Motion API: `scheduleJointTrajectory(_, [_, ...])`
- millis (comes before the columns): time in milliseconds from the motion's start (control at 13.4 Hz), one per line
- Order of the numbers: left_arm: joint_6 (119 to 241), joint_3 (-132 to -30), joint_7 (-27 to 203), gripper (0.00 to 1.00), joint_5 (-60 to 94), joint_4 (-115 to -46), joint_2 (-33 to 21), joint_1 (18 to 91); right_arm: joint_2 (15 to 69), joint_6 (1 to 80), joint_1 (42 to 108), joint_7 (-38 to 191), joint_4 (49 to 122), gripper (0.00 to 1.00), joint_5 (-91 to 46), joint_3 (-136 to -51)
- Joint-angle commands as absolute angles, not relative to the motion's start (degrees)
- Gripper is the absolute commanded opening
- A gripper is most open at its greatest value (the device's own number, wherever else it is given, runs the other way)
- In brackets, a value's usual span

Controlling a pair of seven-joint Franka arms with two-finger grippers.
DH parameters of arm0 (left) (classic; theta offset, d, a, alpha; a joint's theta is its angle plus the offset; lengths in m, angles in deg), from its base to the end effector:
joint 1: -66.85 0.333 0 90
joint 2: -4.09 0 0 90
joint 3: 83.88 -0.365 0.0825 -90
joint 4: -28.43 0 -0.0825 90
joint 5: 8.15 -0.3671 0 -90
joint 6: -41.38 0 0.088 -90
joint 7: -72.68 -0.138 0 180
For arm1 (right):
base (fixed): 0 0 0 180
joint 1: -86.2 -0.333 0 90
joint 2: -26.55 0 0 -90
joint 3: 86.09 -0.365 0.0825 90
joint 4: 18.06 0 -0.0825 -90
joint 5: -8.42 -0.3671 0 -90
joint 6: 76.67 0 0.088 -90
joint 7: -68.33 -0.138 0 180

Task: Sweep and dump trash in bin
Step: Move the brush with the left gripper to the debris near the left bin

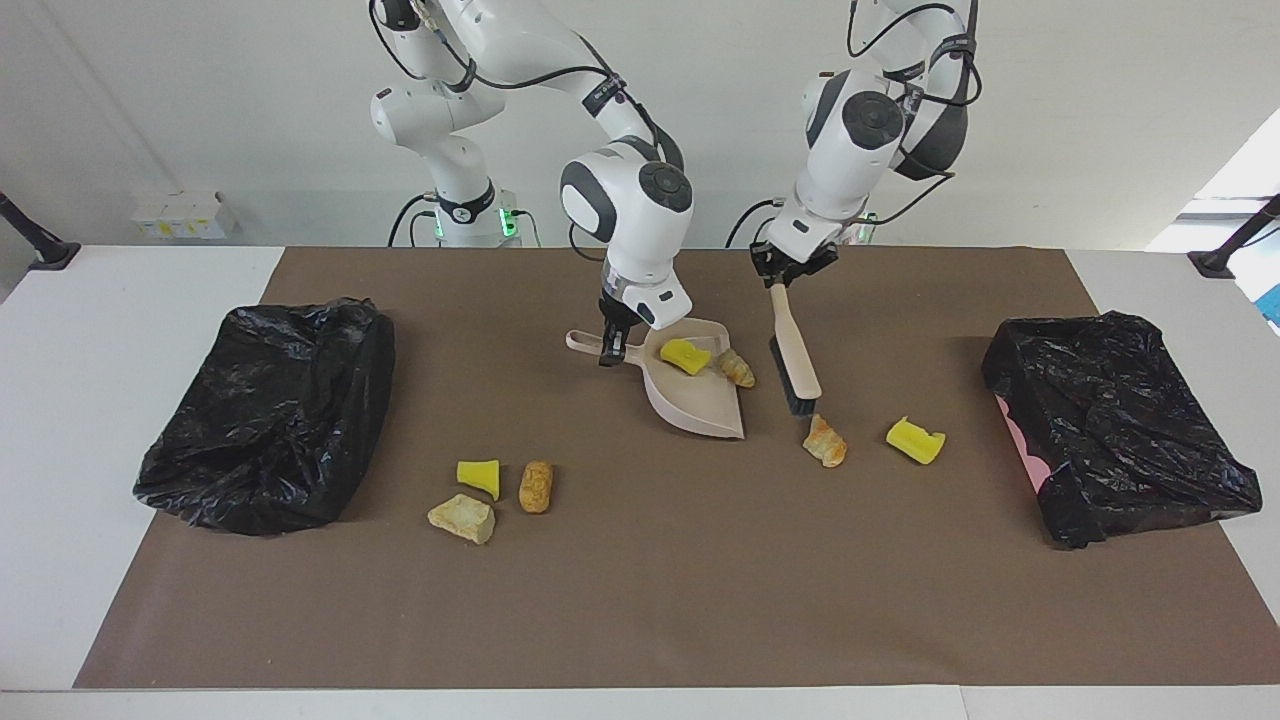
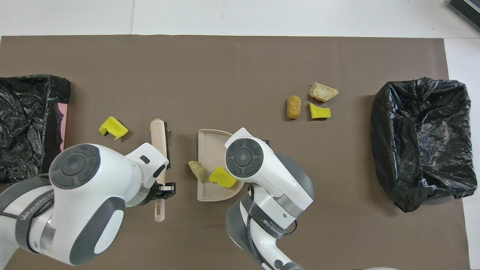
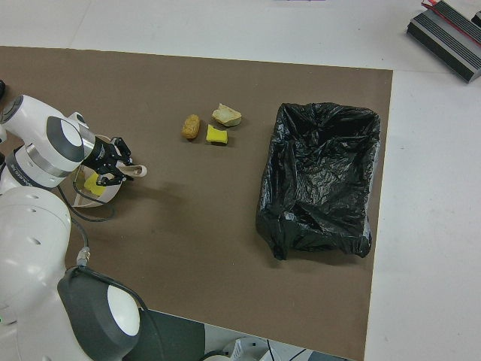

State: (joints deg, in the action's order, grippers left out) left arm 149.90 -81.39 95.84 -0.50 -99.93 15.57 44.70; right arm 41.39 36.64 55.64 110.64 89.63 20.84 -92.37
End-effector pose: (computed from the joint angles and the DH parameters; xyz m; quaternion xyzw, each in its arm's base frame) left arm 0.3943 -0.1968 0.4660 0.9956 0.0136 -0.0897 0.0229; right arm 0.4885 0.3367 0.3886 0.7331 0.6706 -0.0824 0.0777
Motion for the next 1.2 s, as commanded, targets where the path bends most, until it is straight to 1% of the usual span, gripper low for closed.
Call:
scheduleJointTrajectory(0, [148.17,-80.89,87.75,0.00,-4.71,-98.57,14.02,52.84,41.23,34.87,55.96,109.73,89.51,0.00,18.97,-92.95])
scheduleJointTrajectory(75, [147.99,-80.89,83.27,0.00,-6.55,-98.48,13.84,55.74,41.23,34.52,55.87,109.73,89.60,0.00,18.88,-92.95])
scheduleJointTrajectory(149, [147.81,-80.89,80.18,0.00,-8.57,-98.31,12.54,58.47,41.14,34.43,55.79,109.47,89.60,0.00,18.88,-92.95])
scheduleJointTrajectory(374, [147.90,-80.80,77.61,0.00,-15.35,-97.08,9.37,63.31,41.14,34.25,55.70,109.38,89.69,0.00,18.88,-92.95])
scheduleJointTrajectory(598, [147.90,-80.89,77.51,0.00,-19.04,-92.43,4.19,66.23,41.14,34.16,55.61,109.38,89.69,0.00,18.88,-92.95])
scheduleJointTrajectory(822, [149.04,-80.80,77.60,0.00,-20.98,-90.66,0.40,67.02,41.14,34.16,55.52,109.29,89.69,0.00,18.88,-92.95])
scheduleJointTrajectory(971, [150.70,-80.62,77.25,0.00,-20.90,-91.62,0.22,66.41,41.14,34.08,55.52,109.29,89.69,0.00,18.88,-92.95])
scheduleJointTrajectory(1121, [151.06,-80.18,75.94,0.00,-19.76,-93.29,0.92,63.53,41.14,34.16,55.52,109.29,89.69,0.00,18.88,-92.95])
